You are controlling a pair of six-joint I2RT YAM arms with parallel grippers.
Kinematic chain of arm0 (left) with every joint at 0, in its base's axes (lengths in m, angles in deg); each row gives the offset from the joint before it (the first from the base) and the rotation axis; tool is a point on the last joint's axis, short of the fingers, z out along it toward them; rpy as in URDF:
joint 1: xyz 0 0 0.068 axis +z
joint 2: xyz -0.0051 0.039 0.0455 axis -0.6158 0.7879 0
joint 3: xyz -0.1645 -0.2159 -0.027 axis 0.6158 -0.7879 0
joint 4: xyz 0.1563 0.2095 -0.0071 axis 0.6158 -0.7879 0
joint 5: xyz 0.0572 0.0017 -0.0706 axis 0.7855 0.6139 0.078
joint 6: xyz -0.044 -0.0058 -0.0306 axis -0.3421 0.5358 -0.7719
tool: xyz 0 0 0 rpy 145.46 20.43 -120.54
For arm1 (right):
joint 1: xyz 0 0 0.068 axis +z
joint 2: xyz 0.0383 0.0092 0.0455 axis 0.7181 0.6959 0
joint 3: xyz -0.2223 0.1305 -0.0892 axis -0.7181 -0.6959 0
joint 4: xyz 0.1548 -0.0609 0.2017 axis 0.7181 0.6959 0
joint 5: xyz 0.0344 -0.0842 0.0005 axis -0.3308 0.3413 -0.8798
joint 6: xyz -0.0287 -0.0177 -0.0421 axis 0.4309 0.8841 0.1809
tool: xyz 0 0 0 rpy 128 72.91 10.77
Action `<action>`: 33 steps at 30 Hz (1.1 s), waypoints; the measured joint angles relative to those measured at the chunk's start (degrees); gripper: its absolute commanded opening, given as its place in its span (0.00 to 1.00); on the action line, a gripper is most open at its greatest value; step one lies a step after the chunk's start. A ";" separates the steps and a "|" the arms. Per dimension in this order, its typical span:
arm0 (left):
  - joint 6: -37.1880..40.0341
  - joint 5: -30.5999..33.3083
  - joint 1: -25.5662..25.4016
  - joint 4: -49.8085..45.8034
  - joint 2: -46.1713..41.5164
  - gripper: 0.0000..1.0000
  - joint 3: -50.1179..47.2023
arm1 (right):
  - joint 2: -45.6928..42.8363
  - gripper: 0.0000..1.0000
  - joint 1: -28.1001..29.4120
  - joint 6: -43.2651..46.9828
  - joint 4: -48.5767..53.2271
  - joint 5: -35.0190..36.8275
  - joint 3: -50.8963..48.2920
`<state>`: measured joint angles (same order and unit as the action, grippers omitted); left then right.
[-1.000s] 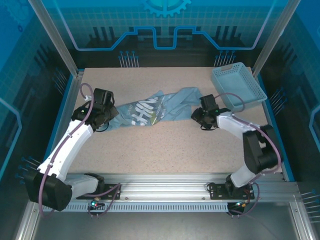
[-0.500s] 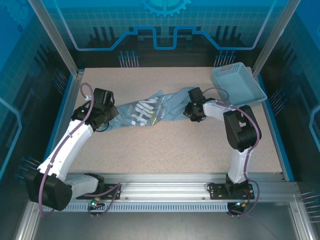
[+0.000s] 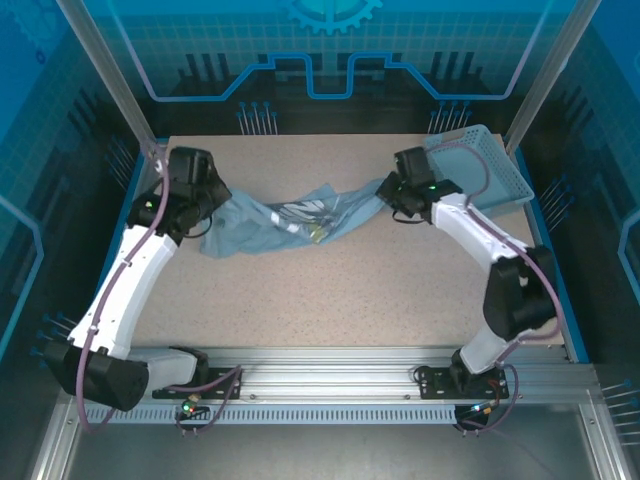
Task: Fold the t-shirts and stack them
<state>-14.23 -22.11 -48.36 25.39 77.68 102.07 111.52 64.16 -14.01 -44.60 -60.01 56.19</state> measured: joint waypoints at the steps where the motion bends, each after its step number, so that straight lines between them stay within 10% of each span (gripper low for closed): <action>1: 0.20 0.00 0.42 0.04 0.59 0.00 2.86 | -1.88 0.00 -0.81 0.83 0.04 0.15 1.03; 14: 3.02 0.09 1.03 0.02 0.76 0.00 15.78 | -17.09 0.00 -9.07 7.80 2.97 -2.71 7.30; 26: 6.16 0.04 1.03 9.07 -17.14 0.00 12.83 | -38.77 0.00 -9.81 8.52 2.47 -7.50 1.01; 33: 7.50 1.09 1.05 14.75 -7.82 0.00 25.97 | -38.23 0.00 -9.57 7.48 2.56 -6.95 0.94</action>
<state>-6.73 -21.02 -47.31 40.14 69.85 128.03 73.29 54.59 -6.54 -42.04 -66.96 57.13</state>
